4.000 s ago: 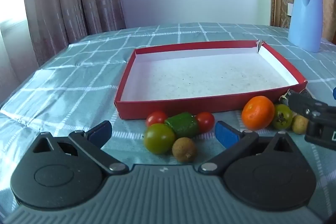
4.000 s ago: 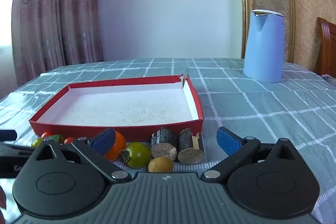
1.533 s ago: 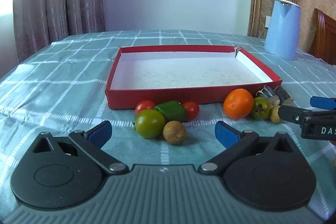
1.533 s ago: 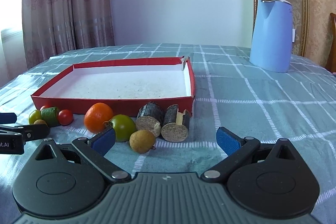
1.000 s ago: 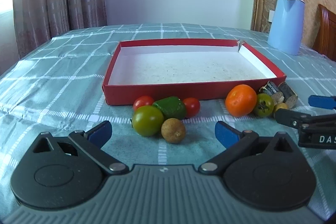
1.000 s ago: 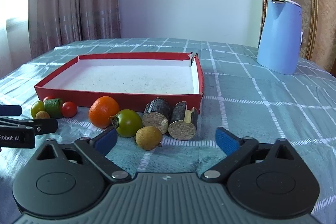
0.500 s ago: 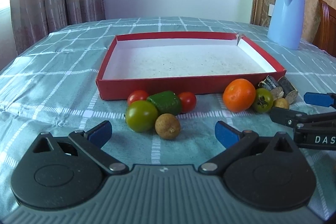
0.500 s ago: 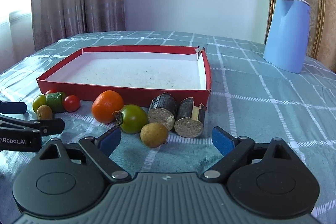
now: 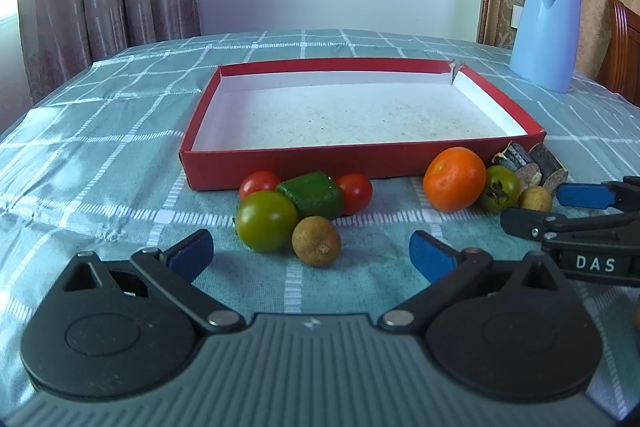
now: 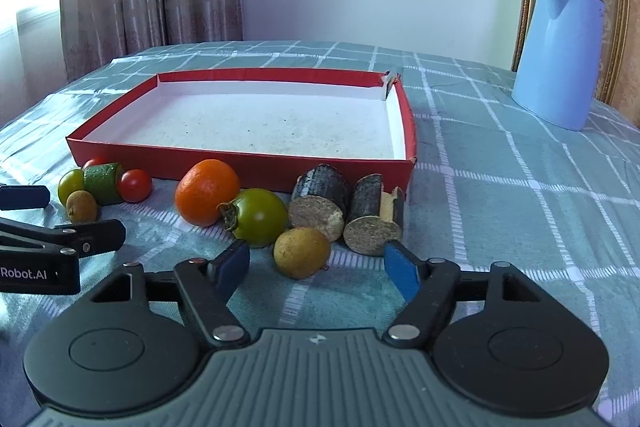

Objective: Organize fruits
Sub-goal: 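Close the right gripper on a brown longan while the left gripper grasps another longan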

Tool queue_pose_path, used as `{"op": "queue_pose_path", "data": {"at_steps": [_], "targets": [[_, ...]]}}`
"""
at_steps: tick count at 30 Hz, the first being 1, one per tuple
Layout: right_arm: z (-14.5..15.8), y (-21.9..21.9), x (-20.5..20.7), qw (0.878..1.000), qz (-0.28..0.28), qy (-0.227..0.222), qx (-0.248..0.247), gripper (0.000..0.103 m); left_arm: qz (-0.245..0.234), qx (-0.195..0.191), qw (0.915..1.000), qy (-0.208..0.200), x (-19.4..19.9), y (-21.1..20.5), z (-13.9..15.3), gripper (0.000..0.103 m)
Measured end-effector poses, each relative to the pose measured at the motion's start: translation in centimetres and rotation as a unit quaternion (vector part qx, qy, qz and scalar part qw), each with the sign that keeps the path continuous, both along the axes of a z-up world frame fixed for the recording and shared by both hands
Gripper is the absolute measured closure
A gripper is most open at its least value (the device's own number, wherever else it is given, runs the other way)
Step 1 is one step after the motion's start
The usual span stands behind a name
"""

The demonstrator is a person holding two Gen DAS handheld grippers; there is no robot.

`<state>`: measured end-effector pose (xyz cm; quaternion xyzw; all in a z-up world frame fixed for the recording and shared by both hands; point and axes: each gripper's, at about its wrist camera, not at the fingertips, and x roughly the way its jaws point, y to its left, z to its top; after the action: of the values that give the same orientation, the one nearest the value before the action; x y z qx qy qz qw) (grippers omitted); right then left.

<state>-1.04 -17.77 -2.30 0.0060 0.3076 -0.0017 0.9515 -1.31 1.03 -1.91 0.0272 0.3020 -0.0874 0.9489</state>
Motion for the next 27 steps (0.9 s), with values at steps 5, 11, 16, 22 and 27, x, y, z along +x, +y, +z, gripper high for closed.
{"op": "queue_pose_path", "data": {"at_steps": [5, 11, 16, 22, 27], "targets": [[0.0, 0.5, 0.0, 1.0, 0.023, -0.001, 0.007, 0.055, 0.0, -0.003, 1.0, 0.0, 0.0, 0.2, -0.1, 0.0], [0.0, 0.6, -0.1, 0.999, 0.04, -0.006, 0.016, 0.074, 0.001, -0.004, 1.0, 0.0, -0.2, 0.4, -0.1, 0.0], [0.0, 0.2, -0.8, 0.999, 0.03, -0.016, 0.015, 0.075, 0.007, 0.002, 1.0, -0.007, -0.6, 0.8, -0.1, 0.0], [0.4, -0.8, -2.2, 0.999, 0.002, -0.049, 0.003, 0.075, 0.001, 0.012, 0.9998, -0.012, -1.1, 0.4, -0.1, 0.0], [0.1, -1.6, -1.9, 0.999, 0.002, -0.035, 0.021, 0.075, 0.006, 0.015, 0.9997, -0.016, -0.9, -0.5, 0.0, 0.01]]}}
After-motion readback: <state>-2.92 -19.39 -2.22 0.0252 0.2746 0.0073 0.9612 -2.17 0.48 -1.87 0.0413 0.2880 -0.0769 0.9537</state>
